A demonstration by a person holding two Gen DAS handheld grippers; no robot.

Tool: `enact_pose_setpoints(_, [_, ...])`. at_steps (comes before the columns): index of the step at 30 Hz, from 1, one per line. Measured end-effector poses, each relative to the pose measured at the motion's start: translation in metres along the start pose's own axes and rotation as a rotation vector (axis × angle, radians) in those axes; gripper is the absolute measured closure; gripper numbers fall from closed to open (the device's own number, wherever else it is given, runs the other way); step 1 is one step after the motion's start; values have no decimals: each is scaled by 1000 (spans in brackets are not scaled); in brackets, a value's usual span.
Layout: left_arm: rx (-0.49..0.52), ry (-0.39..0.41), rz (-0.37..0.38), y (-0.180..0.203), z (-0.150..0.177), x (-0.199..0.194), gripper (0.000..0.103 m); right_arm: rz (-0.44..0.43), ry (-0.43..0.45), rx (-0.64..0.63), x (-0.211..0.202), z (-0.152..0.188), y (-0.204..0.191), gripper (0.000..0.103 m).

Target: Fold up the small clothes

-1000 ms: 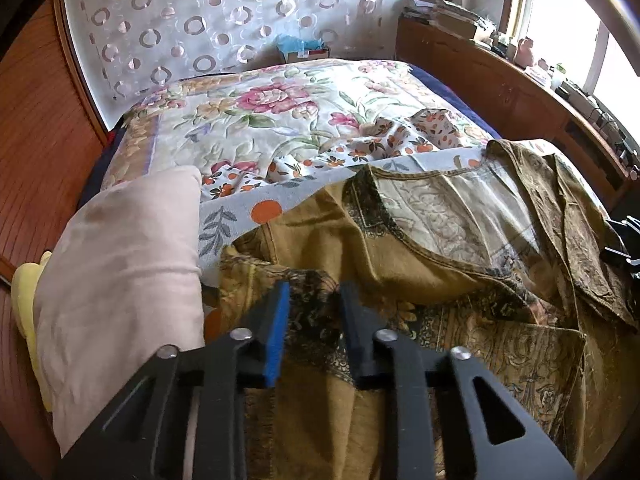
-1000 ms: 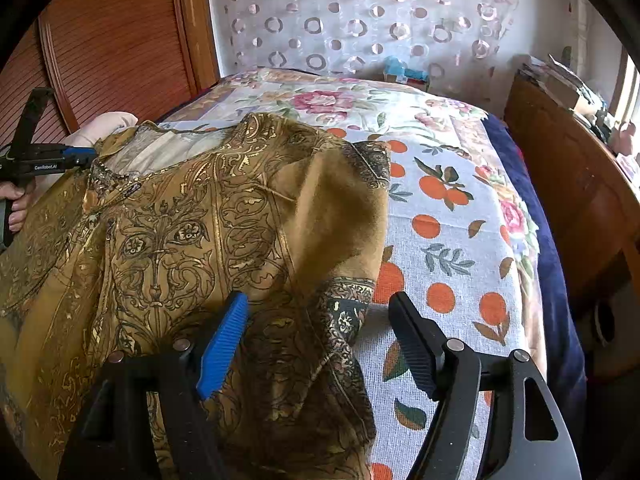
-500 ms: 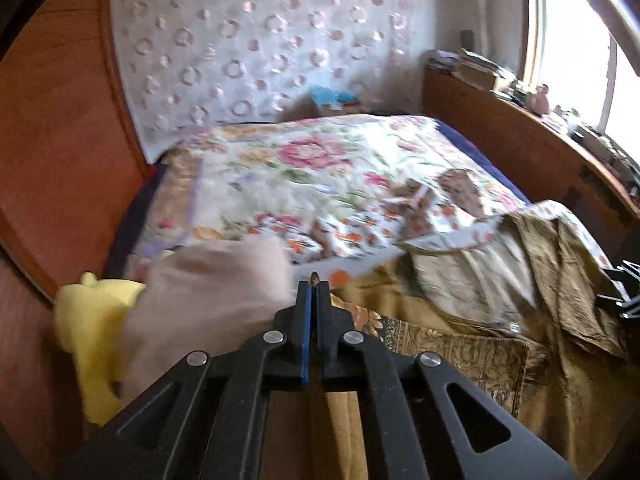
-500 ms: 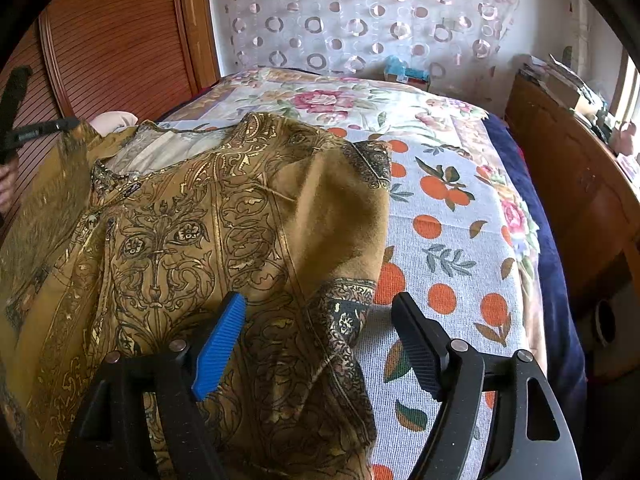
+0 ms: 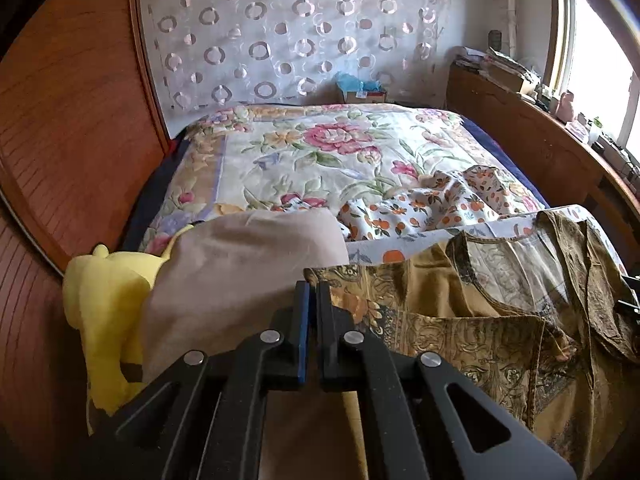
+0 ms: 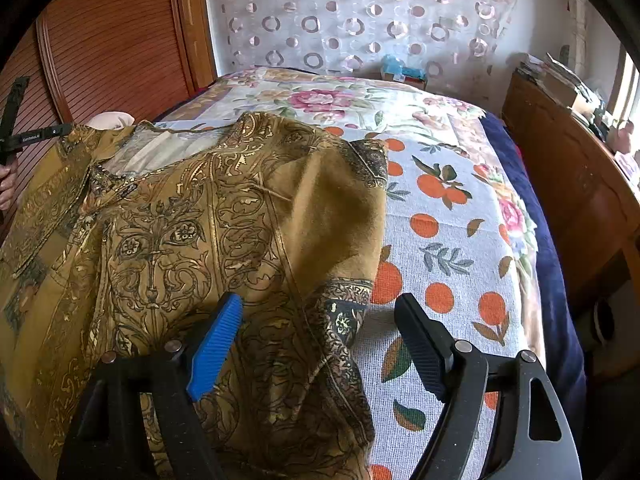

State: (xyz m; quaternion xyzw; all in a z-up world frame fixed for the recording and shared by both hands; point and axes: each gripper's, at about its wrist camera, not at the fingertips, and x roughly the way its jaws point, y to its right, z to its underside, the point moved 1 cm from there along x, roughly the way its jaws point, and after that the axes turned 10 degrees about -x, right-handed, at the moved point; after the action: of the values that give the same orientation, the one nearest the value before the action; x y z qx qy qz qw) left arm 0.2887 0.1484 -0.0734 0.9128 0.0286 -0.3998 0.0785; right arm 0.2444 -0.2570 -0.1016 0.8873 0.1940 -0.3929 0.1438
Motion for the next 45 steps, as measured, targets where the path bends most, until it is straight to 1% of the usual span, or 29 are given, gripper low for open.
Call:
enact_pose_setpoints(1, [-1,-6,4,1,1,2,96,-2,1,2,0,0,0,23])
enact_pose_setpoints(3, [0,-21,17,2,3,5,81,0,-2,8,-1,1,2,23])
enact_pose_setpoints(6, [8,-35,29,5,6,9,75,-10,-5,14,-5,0,7,23])
enact_pose_setpoints(8, [22,-38,26,8,8,10,74,15,6,19,-7,-3,14,23])
enact_pose_setpoints(12, [39,-37,15,12,10,11,74,-8,30,43,-3,-17,34,23])
enact_pose_setpoints(14, [49,-29,17,14,11,9,74,-10,28,44,4,-24,41,23])
enact_pose_setpoints(15, [53,-27,20,14,11,8,74,-11,25,42,9,-29,45,24])
enact_pose_setpoints(16, [56,-25,25,15,11,8,74,-15,24,39,13,-33,46,27])
enact_pose_setpoints(19, [59,-25,22,17,11,8,74,-47,13,35,30,-46,51,29])
enact_pose_setpoints(22, [51,-32,18,16,11,9,74,-51,-8,16,46,-55,51,35])
enact_pose_setpoints(23, [51,-29,19,16,11,9,74,-55,-13,13,51,-58,51,39])
enact_pose_setpoints(24, [56,-26,27,16,11,8,82,-65,-19,9,56,-61,51,44])
enact_pose_setpoints(25, [61,-26,43,17,11,7,93,-81,-27,-1,60,-63,50,56])
enact_pose_setpoints(26, [56,-30,62,17,11,5,99,-77,-21,-15,58,-64,50,73])
enact_pose_setpoints(28, [45,-12,103,20,10,-5,99,-100,-35,-72,59,-68,41,96])
enact_pose_setpoints(31, [54,37,134,30,11,-27,99,-128,-2,-120,47,-72,30,98])
enact_pose_setpoints(33, [64,67,160,37,15,-42,99,-119,56,-134,32,-72,23,99])
enact_pose_setpoints(35, [71,88,162,41,20,-55,99,-125,114,-131,11,-68,20,99])
enact_pose_setpoints(39, [60,130,182,42,33,-83,99,-118,191,-112,-25,-50,13,99])
enact_pose_setpoints(45, [48,189,198,37,60,-129,100,-98,281,-75,-78,-10,4,99])
